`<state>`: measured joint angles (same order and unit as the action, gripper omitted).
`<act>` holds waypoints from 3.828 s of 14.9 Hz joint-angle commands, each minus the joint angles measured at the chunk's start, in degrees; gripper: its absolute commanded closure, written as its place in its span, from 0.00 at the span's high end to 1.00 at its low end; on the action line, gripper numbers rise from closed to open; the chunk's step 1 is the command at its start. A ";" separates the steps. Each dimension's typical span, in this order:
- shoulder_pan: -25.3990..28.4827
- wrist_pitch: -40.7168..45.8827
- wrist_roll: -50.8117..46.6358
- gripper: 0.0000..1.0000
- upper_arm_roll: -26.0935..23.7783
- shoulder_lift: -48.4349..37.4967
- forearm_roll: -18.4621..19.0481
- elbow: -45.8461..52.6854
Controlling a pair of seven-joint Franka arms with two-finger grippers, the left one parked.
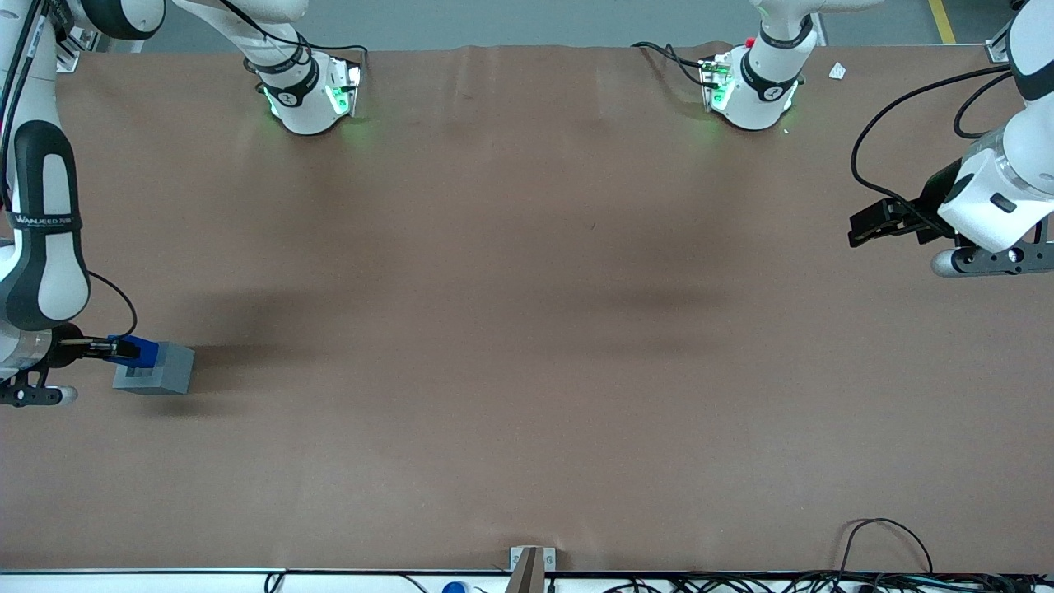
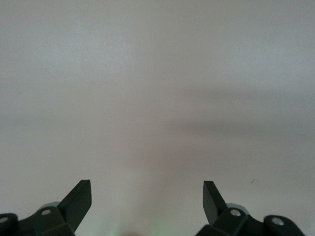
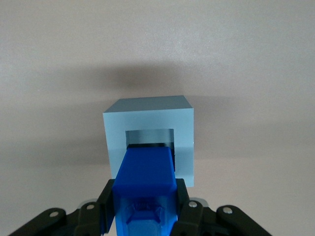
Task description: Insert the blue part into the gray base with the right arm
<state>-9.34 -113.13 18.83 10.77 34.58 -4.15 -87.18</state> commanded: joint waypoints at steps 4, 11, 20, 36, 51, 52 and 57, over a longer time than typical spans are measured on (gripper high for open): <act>-0.67 0.99 0.59 0.01 -0.67 2.07 1.51 2.00; -0.15 0.99 0.33 0.01 -0.67 5.15 1.78 7.02; -0.50 0.72 0.50 1.00 -0.84 5.24 1.51 7.02; 9.16 19.51 -8.10 1.00 -1.11 -20.32 0.11 6.41; 18.04 23.58 -20.51 1.00 -1.02 -41.26 5.82 -9.15; 18.04 23.57 -20.07 1.00 -1.11 -41.17 5.82 -8.63; 19.10 24.01 -20.24 1.00 -1.11 -41.08 5.21 -7.04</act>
<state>8.79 -89.08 -0.81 9.47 -5.47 0.54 -93.88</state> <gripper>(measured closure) 0.000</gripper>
